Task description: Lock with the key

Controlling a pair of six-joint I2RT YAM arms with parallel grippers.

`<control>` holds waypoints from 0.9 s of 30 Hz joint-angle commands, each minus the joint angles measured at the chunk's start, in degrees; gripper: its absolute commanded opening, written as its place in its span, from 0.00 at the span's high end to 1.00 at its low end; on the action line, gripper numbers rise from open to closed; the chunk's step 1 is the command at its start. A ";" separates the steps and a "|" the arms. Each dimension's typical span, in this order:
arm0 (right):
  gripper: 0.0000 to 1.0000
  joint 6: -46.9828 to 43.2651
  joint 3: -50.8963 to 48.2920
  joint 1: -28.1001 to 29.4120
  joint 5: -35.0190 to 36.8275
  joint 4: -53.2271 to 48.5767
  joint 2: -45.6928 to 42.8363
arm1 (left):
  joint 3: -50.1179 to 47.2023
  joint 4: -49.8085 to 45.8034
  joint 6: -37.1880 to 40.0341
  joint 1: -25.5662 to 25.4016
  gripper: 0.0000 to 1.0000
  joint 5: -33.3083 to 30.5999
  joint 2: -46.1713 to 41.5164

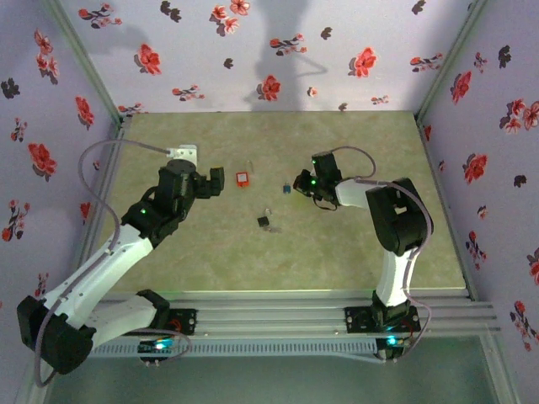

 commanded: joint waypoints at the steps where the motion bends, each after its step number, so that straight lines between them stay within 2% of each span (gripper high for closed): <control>1: 1.00 -0.70 1.96 -0.44 0.13 -2.09 0.86 | -0.31 1.18 1.13 -0.55 0.00 -1.33 0.48; 13: 0.97 -0.97 1.97 -0.44 0.47 -3.46 1.36 | -0.31 1.17 1.38 -0.77 0.00 -1.01 0.78; 27: 0.86 -1.66 3.10 -0.42 -0.45 -4.53 2.48 | -0.31 1.08 1.67 -1.27 0.00 -0.76 0.87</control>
